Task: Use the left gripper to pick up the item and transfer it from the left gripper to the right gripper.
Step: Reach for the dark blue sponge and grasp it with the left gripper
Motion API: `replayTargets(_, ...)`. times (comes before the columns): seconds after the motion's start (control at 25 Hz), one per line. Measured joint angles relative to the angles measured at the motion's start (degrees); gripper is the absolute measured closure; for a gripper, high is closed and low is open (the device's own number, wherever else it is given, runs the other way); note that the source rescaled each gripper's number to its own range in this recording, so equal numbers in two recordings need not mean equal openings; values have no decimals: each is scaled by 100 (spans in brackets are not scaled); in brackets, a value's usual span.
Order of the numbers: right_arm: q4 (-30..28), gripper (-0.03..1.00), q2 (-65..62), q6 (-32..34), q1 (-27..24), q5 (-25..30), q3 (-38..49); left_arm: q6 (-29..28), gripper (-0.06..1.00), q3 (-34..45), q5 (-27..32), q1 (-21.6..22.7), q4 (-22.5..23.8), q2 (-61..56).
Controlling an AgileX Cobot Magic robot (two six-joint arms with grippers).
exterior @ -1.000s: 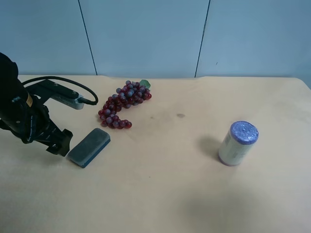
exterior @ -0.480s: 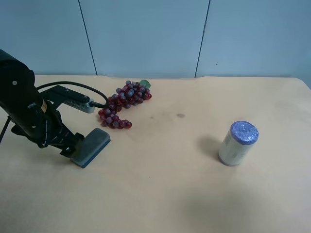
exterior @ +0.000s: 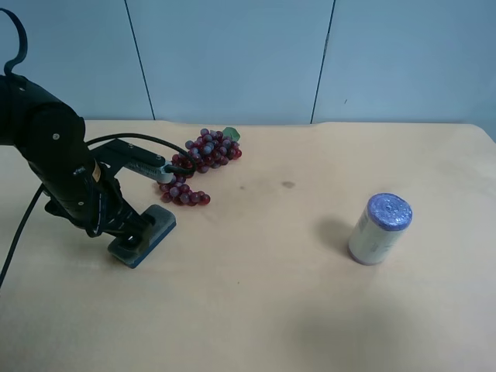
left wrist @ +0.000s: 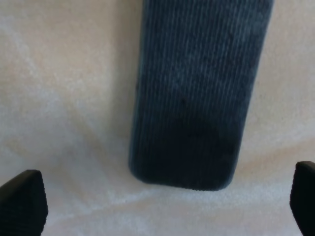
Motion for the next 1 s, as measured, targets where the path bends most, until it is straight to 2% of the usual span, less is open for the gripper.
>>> replayTargets(1.0,0,-3,0,0,0,0,0,3,-6,-4,-702,-18,-145,709)
